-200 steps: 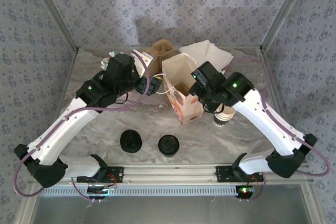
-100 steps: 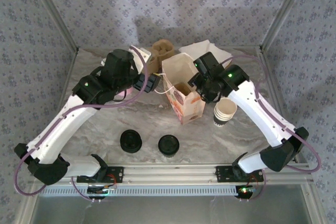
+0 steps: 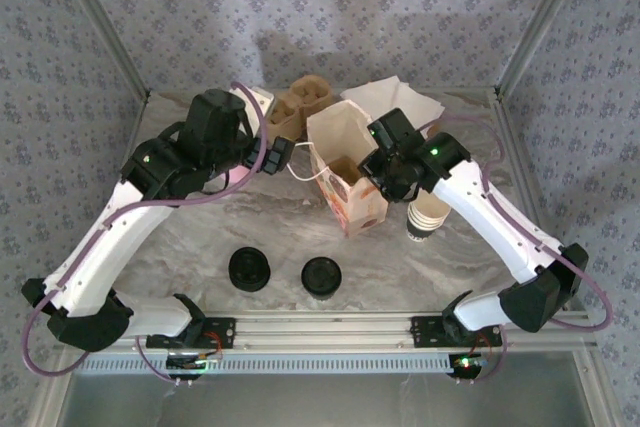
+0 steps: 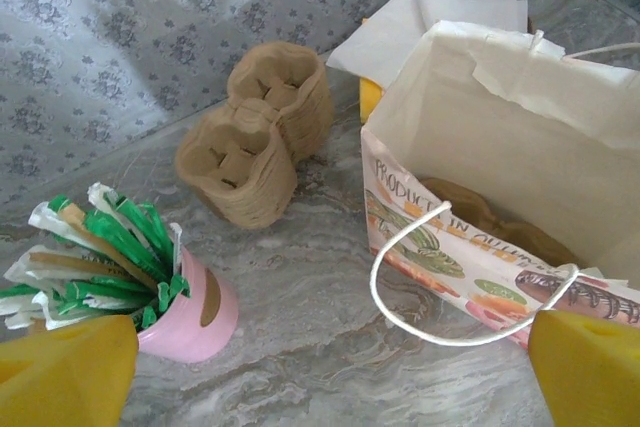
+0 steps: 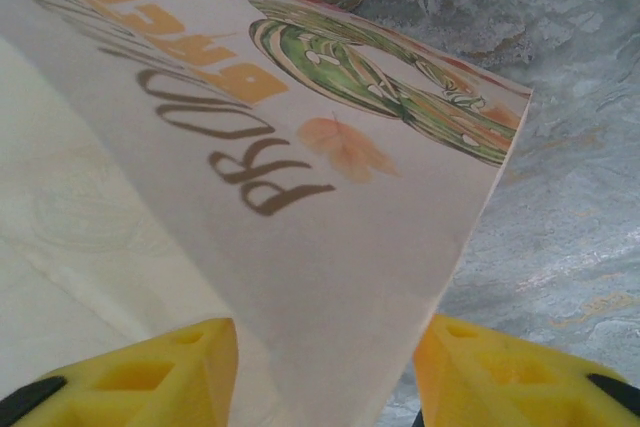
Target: Pack the takeout coffee
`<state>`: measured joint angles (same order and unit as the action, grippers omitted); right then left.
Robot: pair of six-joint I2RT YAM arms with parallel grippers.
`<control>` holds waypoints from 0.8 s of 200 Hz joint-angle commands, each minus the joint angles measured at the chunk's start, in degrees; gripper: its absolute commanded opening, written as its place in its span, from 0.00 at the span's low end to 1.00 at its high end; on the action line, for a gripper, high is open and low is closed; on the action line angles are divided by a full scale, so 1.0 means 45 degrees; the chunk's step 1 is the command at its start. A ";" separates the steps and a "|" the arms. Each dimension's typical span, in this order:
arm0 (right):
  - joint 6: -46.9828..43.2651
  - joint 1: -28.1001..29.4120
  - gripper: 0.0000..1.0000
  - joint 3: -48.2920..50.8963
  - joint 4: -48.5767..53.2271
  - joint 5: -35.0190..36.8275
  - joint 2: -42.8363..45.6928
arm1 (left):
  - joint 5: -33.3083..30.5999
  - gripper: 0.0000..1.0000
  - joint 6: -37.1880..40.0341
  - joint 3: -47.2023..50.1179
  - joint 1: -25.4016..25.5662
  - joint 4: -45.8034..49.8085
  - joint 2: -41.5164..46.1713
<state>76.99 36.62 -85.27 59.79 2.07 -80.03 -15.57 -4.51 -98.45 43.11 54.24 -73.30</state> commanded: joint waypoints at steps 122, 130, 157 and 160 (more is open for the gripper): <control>-0.9668 -0.2669 0.14 -0.1245 0.2828 -0.5658 0.0158 | -0.1177 1.00 -0.0870 -0.6724 0.0336 0.3396 -0.4692; -1.0172 -0.2654 0.16 -0.1574 0.3164 -0.5512 -0.0117 | -0.1283 1.00 -0.1013 -0.7395 0.0322 0.3883 -0.5034; -1.1423 -0.2553 0.21 -0.2705 0.4376 -0.4222 -0.0753 | -0.1699 1.00 -0.1502 -0.9120 0.0284 0.5391 -0.5820; -1.1484 -0.2574 0.22 -0.2775 0.4419 -0.4140 -0.0780 | -0.1723 1.00 -0.1561 -0.9276 0.0266 0.5555 -0.5880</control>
<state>34.04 24.95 -93.27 73.28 -19.09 -82.19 -20.51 -8.86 -133.75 44.27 70.26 -98.50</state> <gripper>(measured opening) 0.202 0.996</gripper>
